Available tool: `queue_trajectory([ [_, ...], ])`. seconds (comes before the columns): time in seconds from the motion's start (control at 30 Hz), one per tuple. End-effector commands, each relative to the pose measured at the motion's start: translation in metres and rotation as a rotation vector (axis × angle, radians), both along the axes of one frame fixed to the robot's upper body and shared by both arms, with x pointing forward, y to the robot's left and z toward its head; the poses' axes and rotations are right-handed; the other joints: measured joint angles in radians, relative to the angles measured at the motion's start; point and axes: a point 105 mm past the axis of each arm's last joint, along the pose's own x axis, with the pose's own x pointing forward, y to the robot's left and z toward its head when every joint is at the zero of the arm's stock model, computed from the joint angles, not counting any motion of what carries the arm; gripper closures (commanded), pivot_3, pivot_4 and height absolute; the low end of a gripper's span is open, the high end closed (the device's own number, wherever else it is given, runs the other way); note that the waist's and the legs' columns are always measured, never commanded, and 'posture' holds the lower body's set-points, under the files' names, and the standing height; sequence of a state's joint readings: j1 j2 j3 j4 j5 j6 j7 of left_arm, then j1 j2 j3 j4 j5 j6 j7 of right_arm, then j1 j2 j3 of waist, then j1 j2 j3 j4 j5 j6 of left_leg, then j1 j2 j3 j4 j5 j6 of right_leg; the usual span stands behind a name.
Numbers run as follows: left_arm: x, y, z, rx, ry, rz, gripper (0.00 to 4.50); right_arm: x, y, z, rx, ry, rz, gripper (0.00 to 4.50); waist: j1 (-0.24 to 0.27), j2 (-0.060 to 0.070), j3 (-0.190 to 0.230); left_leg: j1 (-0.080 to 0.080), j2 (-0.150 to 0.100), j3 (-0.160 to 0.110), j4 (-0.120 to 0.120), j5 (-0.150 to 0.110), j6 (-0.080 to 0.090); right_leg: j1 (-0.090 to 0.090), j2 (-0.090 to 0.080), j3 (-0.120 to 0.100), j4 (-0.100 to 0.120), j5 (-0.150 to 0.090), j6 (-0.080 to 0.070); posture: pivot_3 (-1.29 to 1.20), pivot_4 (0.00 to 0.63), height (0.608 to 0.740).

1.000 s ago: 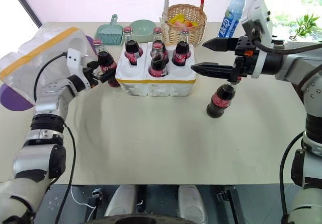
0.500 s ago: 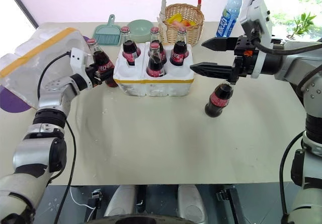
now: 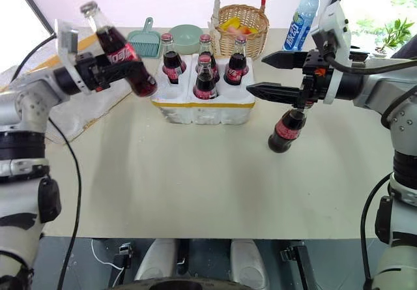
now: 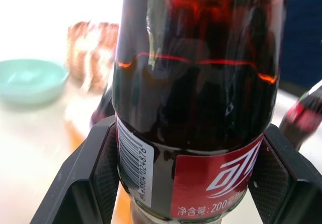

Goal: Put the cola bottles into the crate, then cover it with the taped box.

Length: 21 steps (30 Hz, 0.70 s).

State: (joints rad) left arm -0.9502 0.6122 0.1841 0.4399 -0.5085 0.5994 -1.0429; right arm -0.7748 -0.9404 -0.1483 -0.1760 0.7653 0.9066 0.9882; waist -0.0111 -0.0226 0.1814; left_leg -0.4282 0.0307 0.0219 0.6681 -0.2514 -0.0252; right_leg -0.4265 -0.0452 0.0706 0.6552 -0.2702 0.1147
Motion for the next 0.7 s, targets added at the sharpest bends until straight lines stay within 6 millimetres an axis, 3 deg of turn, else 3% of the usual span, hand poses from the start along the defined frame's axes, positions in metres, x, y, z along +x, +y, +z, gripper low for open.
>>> queue_trajectory([
  [0.03, 0.010, -0.015, 0.016, 0.001, -0.082, 0.006, 1.73, -0.005, 0.002, 0.013, 0.007, -0.065, 0.007, 0.00, -0.001, 0.000, 0.000, 0.000, 0.000, 0.000, 0.000, 0.000, 0.000, 0.000, 0.000, 0.000, 0.000, 0.000, 0.000, 0.00, 0.150, 0.740],
  [0.23, 0.029, -0.034, -0.015, 0.105, -0.047, 0.016, 1.73, -0.006, -0.001, 0.011, 0.011, -0.057, -0.015, 0.00, -0.007, 0.000, 0.000, 0.000, 0.000, 0.000, -0.001, 0.000, 0.000, -0.001, 0.001, 0.000, 0.000, 0.000, 0.000, 0.00, 0.150, 0.740],
  [0.5, 0.030, -0.040, -0.033, 0.259, -0.089, 0.002, 1.73, -0.006, -0.005, 0.009, 0.018, -0.052, -0.038, 0.00, -0.002, 0.000, 0.000, 0.000, 0.000, 0.000, -0.001, 0.000, 0.000, -0.001, 0.001, 0.001, 0.000, 0.000, 0.000, 0.00, 0.150, 0.740],
  [0.7, 0.036, -0.062, -0.065, 0.332, -0.052, 0.003, 1.73, -0.002, -0.004, 0.000, 0.004, -0.049, -0.051, 0.00, 0.001, 0.000, 0.000, 0.000, 0.000, 0.000, -0.001, 0.000, 0.000, -0.001, 0.000, 0.001, 0.000, 0.000, 0.000, 0.00, 0.150, 0.740],
])
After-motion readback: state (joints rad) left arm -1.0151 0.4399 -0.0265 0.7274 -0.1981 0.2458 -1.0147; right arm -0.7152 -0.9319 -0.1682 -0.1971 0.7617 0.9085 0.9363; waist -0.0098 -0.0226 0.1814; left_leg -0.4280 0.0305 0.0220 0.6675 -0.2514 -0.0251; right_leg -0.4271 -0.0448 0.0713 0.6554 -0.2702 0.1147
